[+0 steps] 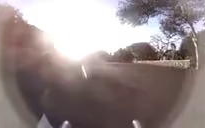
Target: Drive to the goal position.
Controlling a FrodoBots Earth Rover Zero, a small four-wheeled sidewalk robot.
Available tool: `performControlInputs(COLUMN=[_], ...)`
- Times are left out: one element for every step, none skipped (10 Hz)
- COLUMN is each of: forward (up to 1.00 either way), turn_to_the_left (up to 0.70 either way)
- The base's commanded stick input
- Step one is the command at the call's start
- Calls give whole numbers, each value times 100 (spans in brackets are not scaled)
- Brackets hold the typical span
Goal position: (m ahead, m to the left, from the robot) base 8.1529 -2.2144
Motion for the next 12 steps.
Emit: performControlInputs(forward=[50,50,50,50,50,50,50,50,50,50,50,50], turn_to_the_left=[0,0,0,0,0,0,0,0,-2,-23,-50,-46])
